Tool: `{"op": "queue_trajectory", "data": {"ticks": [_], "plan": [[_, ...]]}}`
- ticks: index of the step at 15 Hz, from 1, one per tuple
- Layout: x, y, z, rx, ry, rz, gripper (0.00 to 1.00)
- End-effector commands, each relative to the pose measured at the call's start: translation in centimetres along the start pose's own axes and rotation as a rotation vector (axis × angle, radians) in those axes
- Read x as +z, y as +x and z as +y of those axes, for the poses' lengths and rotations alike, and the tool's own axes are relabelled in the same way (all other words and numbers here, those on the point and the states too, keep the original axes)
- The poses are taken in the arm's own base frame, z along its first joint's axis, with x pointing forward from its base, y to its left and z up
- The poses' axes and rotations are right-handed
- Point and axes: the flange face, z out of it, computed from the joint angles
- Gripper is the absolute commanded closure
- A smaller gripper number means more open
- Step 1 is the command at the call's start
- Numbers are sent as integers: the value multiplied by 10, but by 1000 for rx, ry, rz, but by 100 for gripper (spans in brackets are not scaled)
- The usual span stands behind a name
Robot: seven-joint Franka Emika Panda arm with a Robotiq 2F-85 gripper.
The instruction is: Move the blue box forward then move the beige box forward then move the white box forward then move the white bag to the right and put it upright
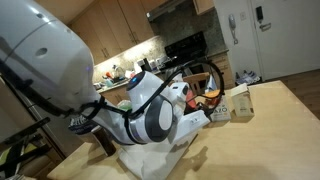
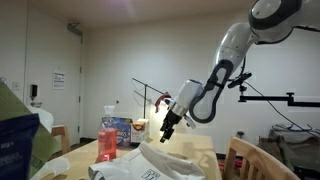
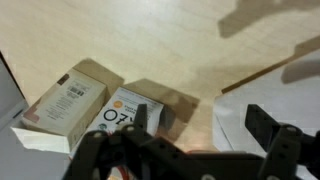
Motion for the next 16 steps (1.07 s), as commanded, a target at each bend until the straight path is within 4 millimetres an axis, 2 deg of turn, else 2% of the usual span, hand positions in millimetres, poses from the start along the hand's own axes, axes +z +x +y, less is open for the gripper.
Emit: {"op": "queue_trajectory", "data": {"ticks": [1,4,6,8,13,16], "plan": [[-24,0,-21,53,108,113,0],[-24,1,-29,112,216,208,0],[-27,-1,-28,156,301,250,0],[-35,-8,-7,180,378,254,0],[-28,-28,19,244,439,171,0],[-17,-29,26,277,431,131,0]]}}
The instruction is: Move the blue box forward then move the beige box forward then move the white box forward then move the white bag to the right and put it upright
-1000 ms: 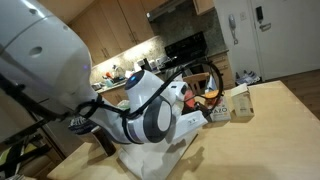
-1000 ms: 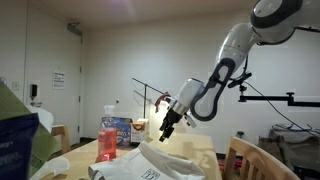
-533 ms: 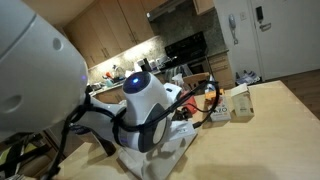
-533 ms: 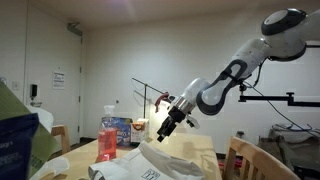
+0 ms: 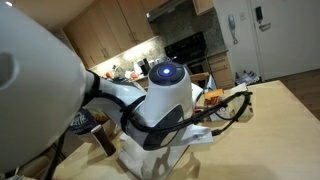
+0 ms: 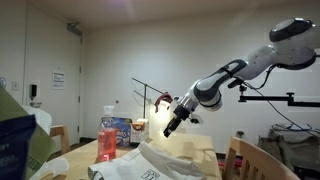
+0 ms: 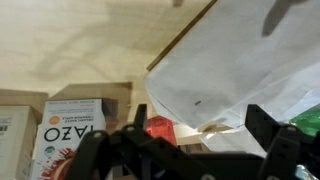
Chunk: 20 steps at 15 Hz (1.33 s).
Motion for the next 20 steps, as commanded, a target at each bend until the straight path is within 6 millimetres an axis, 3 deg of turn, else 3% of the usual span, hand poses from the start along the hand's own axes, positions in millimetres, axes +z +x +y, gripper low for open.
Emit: {"op": "queue_trajectory", "data": {"ticks": [1,5,9,13,20], "plan": [[6,9,13,30,-53,-67,0],[18,12,38,46,-256,-150,0],[36,11,44,71,-331,-270,0],[53,13,40,74,-309,-317,0],[53,19,40,143,-157,-243,0]]}}
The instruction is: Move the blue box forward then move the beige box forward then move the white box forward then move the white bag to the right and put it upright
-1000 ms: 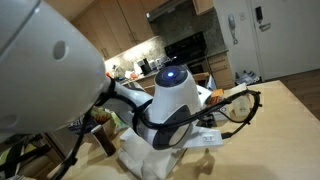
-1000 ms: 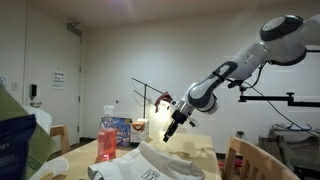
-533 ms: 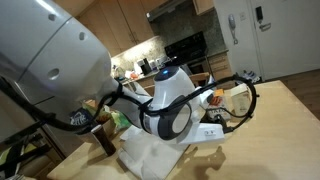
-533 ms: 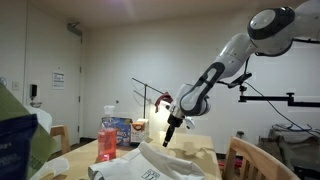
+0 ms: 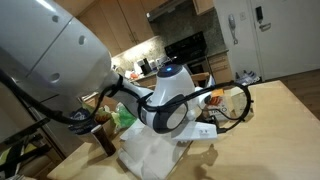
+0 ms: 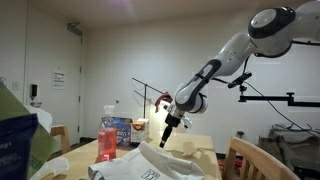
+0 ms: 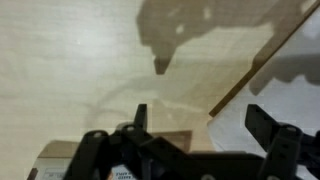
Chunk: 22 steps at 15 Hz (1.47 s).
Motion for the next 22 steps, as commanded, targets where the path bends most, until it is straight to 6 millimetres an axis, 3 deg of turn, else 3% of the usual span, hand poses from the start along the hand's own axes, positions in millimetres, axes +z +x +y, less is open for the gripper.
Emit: {"op": "queue_trajectory", "data": {"ticks": [1,9,22], "plan": [[-2,4,9,24,69,7,0],[16,10,12,-29,288,19,0],[32,18,19,-95,475,33,0]]}}
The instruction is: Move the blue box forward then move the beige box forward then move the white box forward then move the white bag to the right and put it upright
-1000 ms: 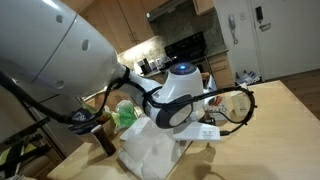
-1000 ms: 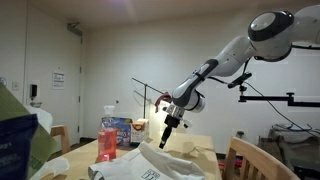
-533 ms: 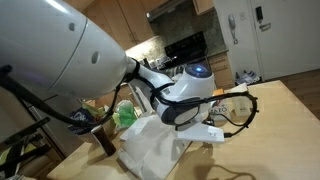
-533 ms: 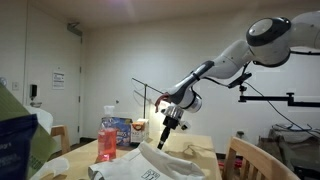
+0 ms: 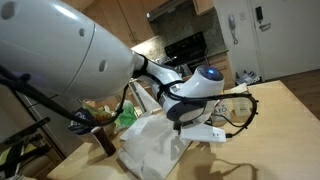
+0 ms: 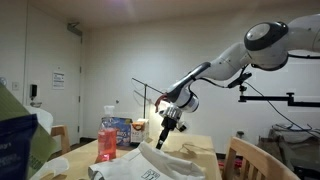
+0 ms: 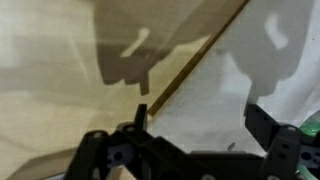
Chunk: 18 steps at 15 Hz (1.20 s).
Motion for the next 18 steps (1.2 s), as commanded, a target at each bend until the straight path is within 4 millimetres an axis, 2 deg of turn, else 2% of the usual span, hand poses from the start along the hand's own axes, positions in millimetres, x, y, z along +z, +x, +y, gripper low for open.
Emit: {"op": "queue_trajectory", "data": {"ticks": [1,7,12,18], "plan": [[-1,8,5,-21,27,-6,0],[-1,23,2,-51,-24,-65,0],[3,39,-6,-82,19,-81,0],[2,45,-8,-89,38,-107,0]]}}
